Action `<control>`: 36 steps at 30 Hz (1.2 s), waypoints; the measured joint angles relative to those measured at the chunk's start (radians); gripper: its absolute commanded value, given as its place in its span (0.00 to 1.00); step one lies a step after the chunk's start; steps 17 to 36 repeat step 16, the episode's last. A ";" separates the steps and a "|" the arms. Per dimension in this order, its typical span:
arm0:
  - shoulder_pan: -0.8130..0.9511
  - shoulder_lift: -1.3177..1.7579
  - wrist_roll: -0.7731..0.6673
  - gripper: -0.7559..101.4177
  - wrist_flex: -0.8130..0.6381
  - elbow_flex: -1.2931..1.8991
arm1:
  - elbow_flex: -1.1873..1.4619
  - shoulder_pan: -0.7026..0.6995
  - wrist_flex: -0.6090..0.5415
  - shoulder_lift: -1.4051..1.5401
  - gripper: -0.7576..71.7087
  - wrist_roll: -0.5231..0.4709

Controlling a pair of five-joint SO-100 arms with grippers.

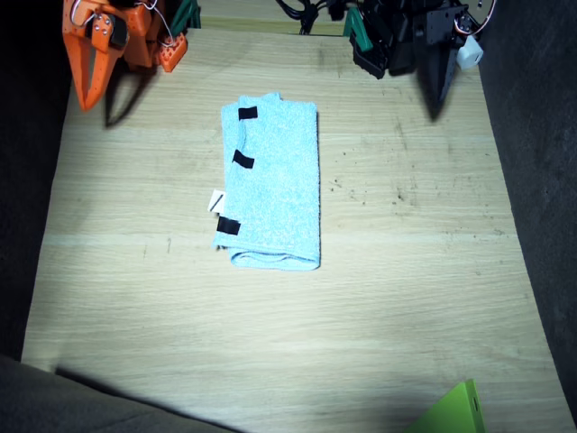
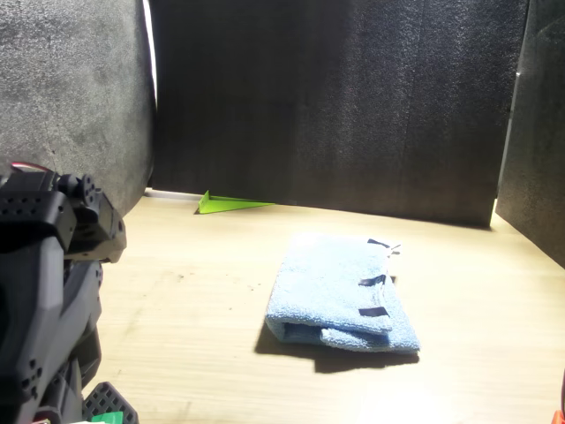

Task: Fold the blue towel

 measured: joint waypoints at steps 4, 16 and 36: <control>-0.002 0.000 0.008 0.00 0.000 0.000 | 0.000 -0.014 0.000 0.000 0.01 0.005; -0.028 0.000 0.025 0.00 0.000 0.000 | 0.000 -0.015 0.000 0.000 0.01 0.005; -0.028 0.000 0.025 0.00 0.000 0.000 | 0.000 -0.015 0.000 0.000 0.01 0.005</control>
